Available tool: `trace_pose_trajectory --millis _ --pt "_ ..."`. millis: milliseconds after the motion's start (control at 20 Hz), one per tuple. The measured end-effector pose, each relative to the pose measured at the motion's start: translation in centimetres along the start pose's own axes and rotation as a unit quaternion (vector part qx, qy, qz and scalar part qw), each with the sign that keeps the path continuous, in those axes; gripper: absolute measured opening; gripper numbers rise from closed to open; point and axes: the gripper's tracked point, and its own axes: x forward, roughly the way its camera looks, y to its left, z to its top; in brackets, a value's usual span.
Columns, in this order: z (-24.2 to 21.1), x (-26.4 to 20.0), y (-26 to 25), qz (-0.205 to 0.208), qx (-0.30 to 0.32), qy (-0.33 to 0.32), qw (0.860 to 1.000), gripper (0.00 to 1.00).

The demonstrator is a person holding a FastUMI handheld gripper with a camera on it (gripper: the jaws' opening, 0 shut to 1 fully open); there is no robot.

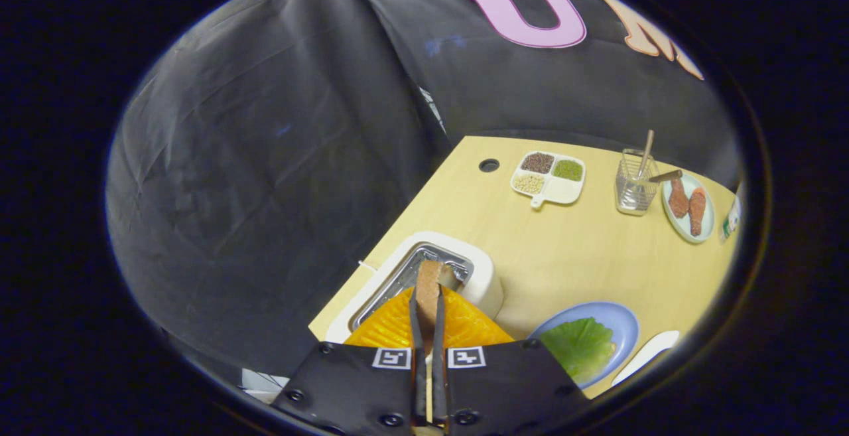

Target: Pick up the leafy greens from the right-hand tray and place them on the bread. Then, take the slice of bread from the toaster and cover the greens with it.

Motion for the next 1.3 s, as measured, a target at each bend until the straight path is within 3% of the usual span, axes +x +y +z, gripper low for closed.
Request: trace_pose_trajectory --millis 700,1300 --pt "1.8 -6.6 -3.4 0.055 0.055 -0.055 0.995 0.06" --pt "-3.0 -8.4 -12.0 0.013 0.091 -0.059 0.994 0.06"
